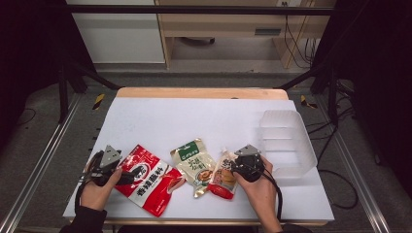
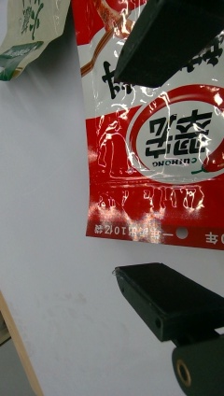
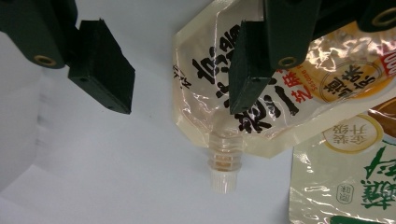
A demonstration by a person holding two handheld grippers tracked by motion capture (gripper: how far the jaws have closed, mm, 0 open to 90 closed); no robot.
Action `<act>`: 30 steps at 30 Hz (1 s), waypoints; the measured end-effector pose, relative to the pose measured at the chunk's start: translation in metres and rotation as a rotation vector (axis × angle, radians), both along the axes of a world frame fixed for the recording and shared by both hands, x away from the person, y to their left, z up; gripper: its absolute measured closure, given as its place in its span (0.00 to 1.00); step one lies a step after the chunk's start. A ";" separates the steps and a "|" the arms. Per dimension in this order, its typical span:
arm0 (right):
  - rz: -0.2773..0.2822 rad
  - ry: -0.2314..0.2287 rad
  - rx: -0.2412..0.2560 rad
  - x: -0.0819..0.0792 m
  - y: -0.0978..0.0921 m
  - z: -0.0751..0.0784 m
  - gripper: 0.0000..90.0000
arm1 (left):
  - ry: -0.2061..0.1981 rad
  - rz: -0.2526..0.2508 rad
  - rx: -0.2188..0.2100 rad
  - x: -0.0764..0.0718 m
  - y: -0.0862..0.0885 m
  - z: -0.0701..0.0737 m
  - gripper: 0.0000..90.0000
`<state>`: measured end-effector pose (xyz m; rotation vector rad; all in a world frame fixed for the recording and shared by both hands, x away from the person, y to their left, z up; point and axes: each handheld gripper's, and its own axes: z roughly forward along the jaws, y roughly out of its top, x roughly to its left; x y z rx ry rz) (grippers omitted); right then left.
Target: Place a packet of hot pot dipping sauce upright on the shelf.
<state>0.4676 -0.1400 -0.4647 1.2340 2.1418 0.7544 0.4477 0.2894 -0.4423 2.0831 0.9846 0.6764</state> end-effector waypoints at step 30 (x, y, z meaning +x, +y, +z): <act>0.033 0.059 0.015 -0.001 0.006 -0.008 0.96 | 0.012 -0.054 0.007 -0.001 -0.010 0.000 0.08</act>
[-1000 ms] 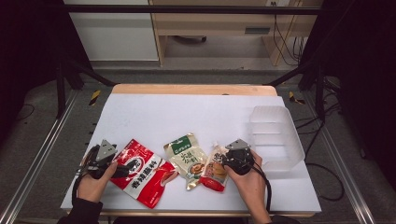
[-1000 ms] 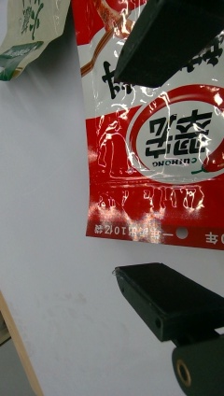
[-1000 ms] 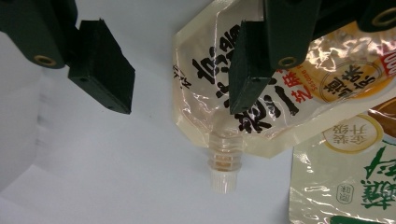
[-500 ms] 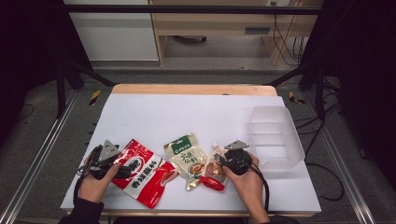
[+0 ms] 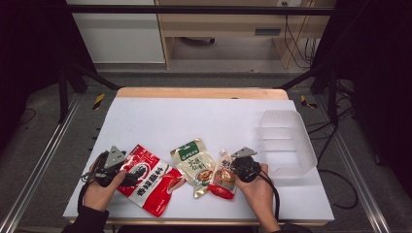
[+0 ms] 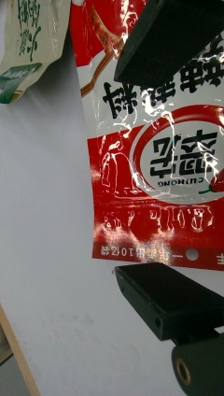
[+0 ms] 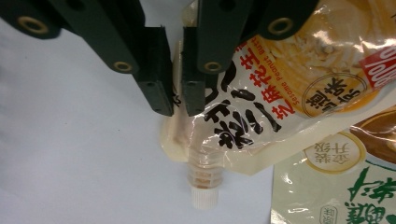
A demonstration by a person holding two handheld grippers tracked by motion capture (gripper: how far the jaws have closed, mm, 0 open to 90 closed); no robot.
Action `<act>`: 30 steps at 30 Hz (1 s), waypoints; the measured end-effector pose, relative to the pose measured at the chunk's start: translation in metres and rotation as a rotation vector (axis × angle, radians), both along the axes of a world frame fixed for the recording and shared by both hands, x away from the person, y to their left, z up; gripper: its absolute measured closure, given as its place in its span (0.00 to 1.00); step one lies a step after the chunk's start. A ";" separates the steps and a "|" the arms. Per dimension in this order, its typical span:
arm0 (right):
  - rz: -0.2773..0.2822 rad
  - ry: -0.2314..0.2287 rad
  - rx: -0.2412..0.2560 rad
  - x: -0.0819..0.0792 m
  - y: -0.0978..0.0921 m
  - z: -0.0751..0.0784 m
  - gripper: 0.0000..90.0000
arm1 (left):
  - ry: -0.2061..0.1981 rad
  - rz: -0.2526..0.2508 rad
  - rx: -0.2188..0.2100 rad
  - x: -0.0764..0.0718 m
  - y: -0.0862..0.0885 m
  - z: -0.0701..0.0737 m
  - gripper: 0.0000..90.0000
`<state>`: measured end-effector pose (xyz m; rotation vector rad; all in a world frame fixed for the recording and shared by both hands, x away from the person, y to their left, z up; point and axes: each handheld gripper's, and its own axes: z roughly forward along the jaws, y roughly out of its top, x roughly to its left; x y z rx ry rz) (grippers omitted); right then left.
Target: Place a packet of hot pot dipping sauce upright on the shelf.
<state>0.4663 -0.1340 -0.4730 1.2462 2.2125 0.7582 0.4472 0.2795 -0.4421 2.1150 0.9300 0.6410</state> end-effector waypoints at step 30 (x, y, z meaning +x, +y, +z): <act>0.378 -0.306 0.138 -0.052 0.004 0.082 1.00 | 0.009 -0.383 0.016 0.002 -0.120 0.058 0.25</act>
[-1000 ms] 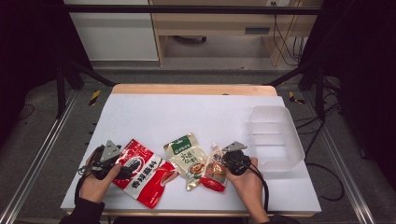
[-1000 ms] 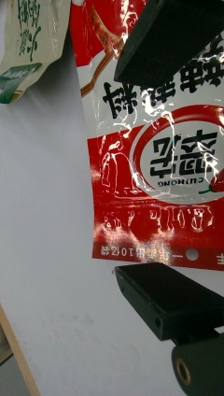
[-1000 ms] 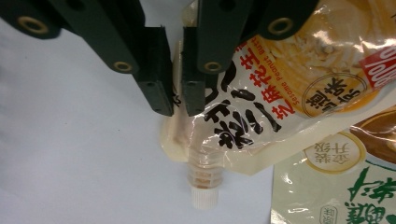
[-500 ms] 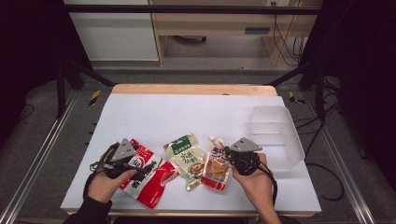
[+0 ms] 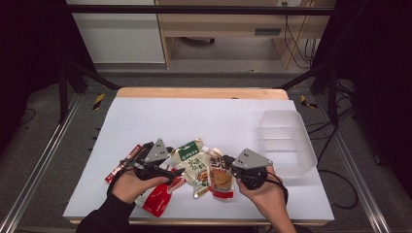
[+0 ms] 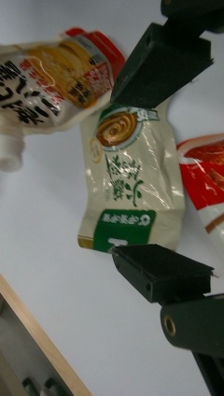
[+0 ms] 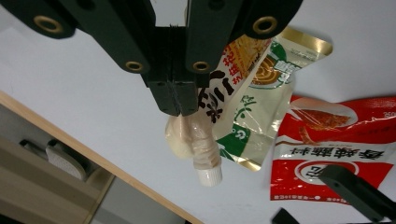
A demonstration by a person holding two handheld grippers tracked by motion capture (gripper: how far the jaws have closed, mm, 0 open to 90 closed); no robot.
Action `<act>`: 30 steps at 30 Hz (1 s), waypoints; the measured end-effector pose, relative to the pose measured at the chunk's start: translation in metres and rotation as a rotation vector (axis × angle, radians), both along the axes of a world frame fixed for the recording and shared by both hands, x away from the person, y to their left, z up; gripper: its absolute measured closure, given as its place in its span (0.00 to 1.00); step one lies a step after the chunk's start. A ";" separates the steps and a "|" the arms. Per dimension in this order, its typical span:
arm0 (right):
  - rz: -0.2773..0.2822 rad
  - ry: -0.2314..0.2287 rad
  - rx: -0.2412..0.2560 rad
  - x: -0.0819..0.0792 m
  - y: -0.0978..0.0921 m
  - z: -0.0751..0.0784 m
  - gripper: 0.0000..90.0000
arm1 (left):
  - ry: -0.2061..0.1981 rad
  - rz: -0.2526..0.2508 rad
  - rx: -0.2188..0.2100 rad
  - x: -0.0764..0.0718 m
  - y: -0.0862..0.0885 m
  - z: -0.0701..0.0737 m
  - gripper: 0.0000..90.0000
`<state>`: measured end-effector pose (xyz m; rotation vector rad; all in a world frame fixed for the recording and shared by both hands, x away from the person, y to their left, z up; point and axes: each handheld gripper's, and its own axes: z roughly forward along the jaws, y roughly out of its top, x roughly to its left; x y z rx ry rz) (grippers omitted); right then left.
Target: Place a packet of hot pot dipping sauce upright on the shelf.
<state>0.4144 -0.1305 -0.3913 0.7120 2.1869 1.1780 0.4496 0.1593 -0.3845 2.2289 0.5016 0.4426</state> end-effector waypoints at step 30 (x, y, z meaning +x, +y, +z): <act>0.111 -0.008 -0.014 -0.008 0.019 0.016 1.00 | 0.026 -0.012 -0.030 0.007 0.016 0.007 0.30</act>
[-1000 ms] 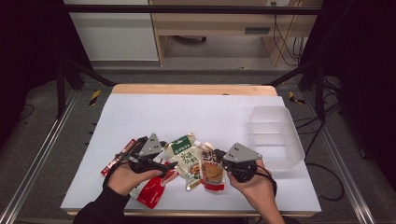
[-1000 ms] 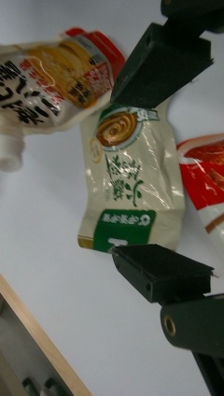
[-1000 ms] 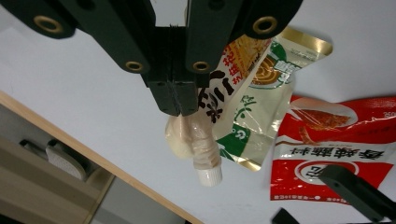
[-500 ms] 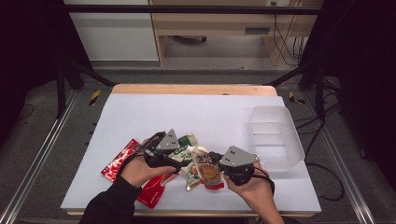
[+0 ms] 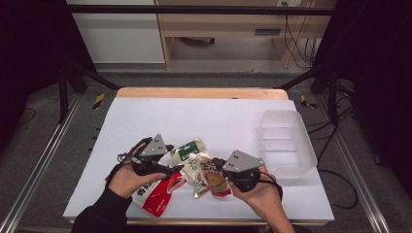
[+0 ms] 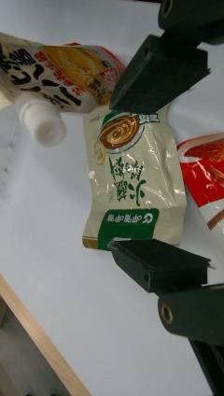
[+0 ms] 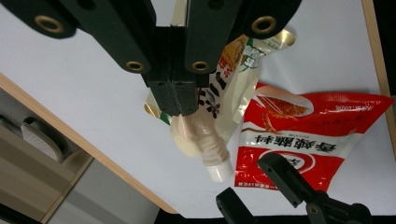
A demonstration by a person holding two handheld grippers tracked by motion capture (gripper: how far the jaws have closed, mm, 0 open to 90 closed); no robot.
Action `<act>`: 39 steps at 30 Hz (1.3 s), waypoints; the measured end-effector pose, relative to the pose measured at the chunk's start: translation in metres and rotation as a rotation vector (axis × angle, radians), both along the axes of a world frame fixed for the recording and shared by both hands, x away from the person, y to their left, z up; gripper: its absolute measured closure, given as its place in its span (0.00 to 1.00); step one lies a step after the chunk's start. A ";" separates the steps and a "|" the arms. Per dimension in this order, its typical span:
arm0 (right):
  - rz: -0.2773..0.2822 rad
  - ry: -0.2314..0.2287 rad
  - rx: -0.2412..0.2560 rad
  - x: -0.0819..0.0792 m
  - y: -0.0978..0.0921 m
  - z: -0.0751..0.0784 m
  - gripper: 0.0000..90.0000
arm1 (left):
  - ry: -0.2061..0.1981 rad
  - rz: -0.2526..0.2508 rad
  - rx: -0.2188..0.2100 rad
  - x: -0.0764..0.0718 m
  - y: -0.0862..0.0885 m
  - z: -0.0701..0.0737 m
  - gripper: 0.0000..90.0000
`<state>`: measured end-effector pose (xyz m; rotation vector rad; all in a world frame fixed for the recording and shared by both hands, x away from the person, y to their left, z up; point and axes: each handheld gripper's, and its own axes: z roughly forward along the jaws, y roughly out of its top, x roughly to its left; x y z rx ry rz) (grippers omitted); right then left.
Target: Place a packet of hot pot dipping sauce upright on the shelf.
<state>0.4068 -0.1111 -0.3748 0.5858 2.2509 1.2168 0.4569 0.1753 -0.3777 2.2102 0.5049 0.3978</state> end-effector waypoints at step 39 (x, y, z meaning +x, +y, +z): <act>0.151 -0.005 0.072 0.035 0.061 0.026 1.00 | -0.007 -0.069 -0.002 0.015 0.020 0.045 0.57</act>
